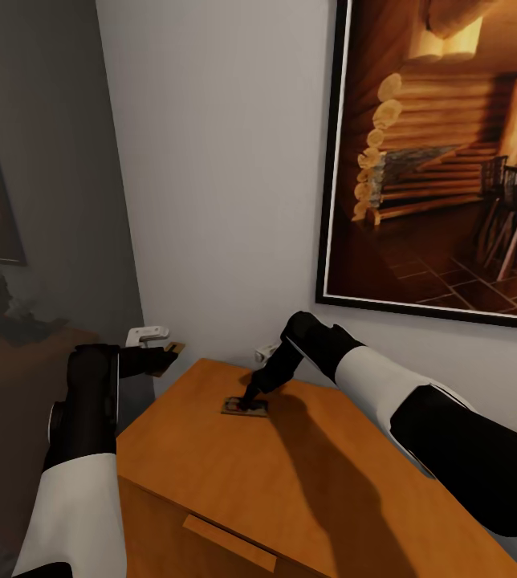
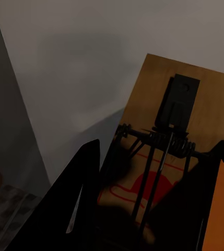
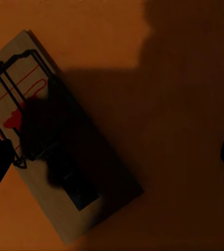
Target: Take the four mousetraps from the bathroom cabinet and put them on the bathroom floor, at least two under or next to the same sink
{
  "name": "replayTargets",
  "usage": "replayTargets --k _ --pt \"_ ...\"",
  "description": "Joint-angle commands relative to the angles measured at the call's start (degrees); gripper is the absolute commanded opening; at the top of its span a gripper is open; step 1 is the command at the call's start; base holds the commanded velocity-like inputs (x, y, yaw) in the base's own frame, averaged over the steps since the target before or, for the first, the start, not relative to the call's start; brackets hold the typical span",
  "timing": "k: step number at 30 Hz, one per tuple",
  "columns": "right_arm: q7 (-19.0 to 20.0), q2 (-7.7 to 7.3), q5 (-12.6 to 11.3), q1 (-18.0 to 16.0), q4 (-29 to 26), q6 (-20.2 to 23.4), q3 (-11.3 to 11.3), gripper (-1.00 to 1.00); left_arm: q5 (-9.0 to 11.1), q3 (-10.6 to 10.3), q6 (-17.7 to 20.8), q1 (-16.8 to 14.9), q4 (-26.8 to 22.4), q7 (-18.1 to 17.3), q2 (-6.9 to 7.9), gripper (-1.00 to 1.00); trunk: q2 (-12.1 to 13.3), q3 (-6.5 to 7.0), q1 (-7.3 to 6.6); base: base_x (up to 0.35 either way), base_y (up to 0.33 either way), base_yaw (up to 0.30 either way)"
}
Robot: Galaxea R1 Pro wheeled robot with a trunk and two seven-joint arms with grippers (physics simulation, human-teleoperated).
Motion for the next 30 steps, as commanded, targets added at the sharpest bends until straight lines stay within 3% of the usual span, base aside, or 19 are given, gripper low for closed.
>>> replayTargets --k 1,11,30 --pt "-0.3 0.0 0.9 0.4 0.2 -0.2 0.8 1.0 -0.6 0.1 0.1 -0.1 -0.1 -0.6 -0.05 -1.0 0.0 -0.09 0.01 0.0 0.0 0.0" --pt "-2.3 0.0 1.0 1.6 -0.1 -0.3 0.9 1.0 -0.7 0.1 0.1 -0.1 -0.1 -0.6 -0.11 -1.0 0.0 -0.09 0.01 0.0 0.0 0.0" --pt "-1.9 0.0 0.3 1.8 -4.3 0.8 1.0 1.0 -0.6 0.1 0.1 -0.1 -0.1 -0.6 -0.11 -1.0 0.0 -0.09 0.01 0.0 0.0 0.0"
